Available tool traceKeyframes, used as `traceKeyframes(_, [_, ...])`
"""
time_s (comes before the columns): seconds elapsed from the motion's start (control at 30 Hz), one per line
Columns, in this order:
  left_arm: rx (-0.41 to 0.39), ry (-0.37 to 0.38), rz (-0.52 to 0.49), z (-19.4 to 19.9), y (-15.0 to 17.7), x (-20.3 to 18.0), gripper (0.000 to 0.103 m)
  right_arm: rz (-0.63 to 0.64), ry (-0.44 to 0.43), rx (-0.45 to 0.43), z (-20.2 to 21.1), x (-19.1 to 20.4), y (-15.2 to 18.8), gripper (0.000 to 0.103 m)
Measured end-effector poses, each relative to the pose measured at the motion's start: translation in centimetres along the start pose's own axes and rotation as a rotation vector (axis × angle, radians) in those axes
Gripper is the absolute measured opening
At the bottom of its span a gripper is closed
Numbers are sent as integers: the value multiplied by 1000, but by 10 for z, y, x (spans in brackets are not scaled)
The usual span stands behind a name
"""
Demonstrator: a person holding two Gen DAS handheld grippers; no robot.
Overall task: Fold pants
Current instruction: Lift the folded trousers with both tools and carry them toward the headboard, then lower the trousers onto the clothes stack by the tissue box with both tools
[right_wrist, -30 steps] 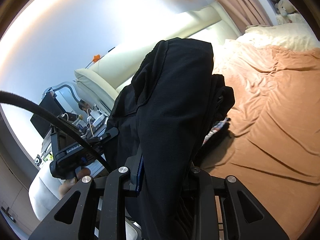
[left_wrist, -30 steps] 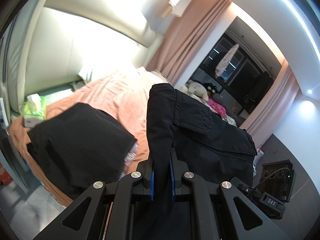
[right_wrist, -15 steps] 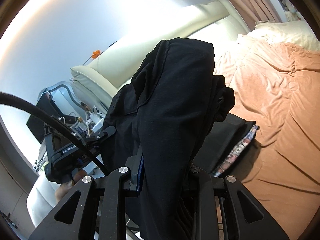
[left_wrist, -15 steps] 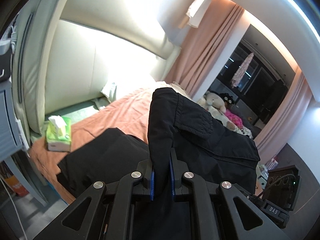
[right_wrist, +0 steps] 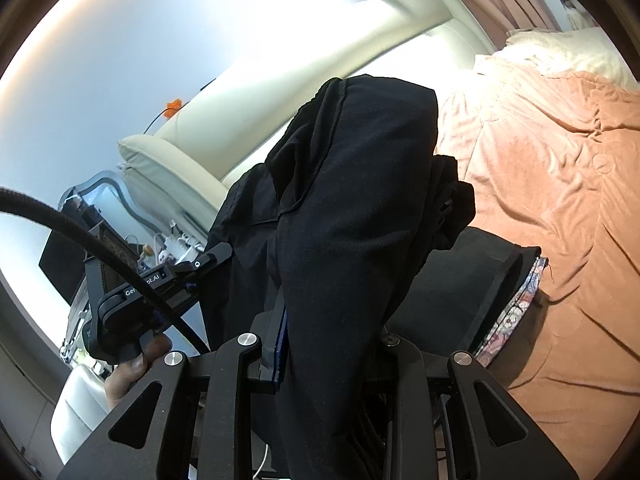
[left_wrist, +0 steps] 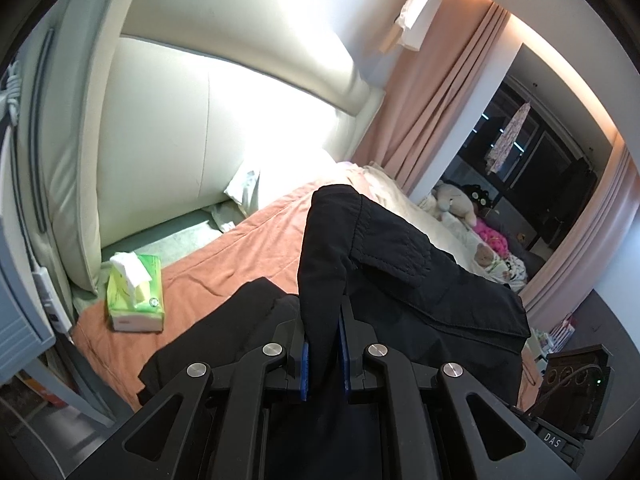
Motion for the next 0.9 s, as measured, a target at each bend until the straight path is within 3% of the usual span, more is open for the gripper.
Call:
traceKeyframes(0.53, [114,-54,-23,-108,-16,-15,11,-111,47,17,-35,-48,-19,23])
traceKeyframes(0.9, [180,-97,-59,-151,-28,-22,10,-190,39,33,-60,-54,-13,23])
Point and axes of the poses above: each gripper's, at about its wrist camera, not at the fingertips, and z roughly against the way its jaws point, x to its left, y to its underside, the point moved 4 cm from there along -z, roughly the way its jaws point, and after that the axes turned 15 degrees about -y, right-handed, at the moved point
